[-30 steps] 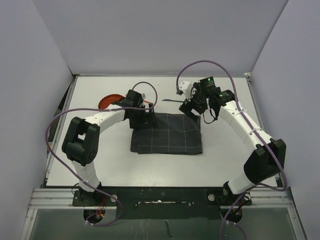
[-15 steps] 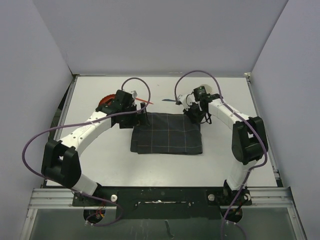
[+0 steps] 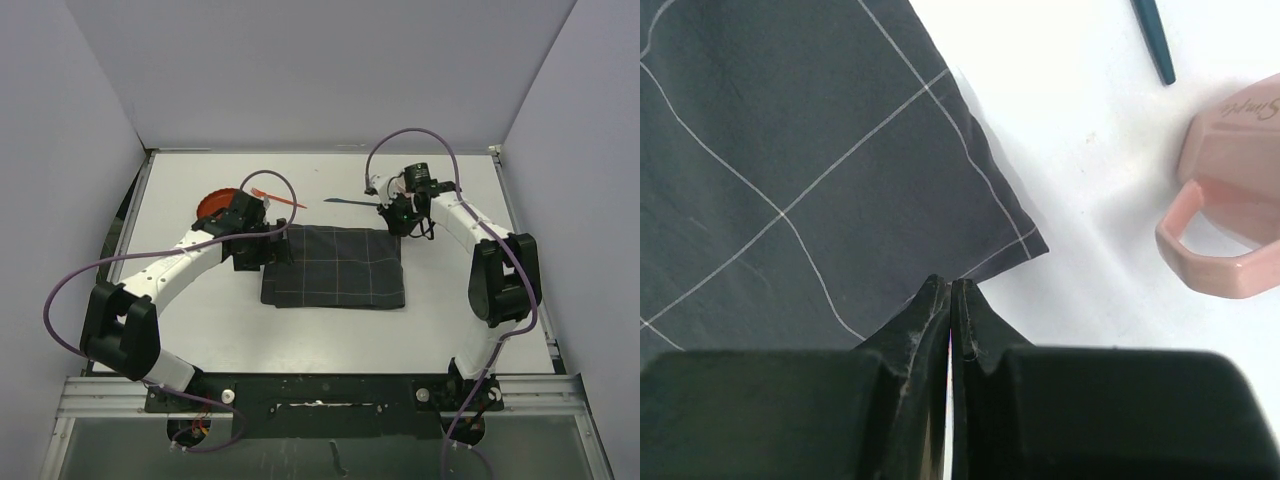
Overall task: Set the dinner table for one person
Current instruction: Flatten out the napkin at the center of the board.
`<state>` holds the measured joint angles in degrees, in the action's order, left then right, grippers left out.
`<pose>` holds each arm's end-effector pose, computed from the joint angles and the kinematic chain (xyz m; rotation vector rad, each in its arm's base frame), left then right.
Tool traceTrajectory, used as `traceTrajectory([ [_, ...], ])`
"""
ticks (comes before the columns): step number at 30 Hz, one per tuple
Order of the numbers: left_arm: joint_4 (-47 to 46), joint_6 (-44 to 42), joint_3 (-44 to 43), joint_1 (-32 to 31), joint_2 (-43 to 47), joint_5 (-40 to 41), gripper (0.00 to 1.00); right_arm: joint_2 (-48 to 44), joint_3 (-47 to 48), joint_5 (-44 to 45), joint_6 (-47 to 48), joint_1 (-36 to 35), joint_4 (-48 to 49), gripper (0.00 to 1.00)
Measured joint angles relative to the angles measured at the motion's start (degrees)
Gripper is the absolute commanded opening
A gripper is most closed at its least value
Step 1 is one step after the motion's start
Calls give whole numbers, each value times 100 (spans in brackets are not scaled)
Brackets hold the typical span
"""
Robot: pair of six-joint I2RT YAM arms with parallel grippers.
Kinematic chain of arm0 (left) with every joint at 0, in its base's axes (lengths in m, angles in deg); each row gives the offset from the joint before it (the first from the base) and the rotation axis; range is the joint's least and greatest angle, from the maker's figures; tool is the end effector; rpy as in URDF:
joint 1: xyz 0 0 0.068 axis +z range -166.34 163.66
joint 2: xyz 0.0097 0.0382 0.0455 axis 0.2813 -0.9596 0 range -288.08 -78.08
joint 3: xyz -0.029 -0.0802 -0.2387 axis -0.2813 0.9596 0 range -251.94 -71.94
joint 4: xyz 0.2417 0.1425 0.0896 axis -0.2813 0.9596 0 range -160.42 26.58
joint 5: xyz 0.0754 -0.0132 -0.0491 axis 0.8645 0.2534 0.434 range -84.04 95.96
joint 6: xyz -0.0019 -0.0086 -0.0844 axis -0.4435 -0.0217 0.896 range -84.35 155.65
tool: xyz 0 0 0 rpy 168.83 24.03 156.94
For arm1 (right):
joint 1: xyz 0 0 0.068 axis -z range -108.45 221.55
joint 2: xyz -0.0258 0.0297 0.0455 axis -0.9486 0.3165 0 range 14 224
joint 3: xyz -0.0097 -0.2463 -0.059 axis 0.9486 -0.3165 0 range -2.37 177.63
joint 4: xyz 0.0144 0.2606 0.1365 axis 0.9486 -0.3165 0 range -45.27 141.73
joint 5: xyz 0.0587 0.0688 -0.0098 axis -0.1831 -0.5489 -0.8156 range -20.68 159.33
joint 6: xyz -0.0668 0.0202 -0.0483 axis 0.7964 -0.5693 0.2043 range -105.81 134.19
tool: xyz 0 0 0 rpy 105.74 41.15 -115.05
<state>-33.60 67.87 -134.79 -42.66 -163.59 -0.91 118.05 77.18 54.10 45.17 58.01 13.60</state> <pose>0.3167 -0.1666 0.1767 -0.0944 2.6893 -0.4999 0.4096 0.1188 0.1590 -1.0716 2.3926 0.2494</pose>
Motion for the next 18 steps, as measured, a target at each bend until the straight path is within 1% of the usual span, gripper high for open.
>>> traceTrajectory([
  [7, -20, 70, 35, 0, 0, -52, 98, 146, -184, -153, 4, 122, 96, 0],
  [18, -205, 221, 175, -120, 0, -103, 98, 350, -348, -400, 48, 540, 374, 0],
])
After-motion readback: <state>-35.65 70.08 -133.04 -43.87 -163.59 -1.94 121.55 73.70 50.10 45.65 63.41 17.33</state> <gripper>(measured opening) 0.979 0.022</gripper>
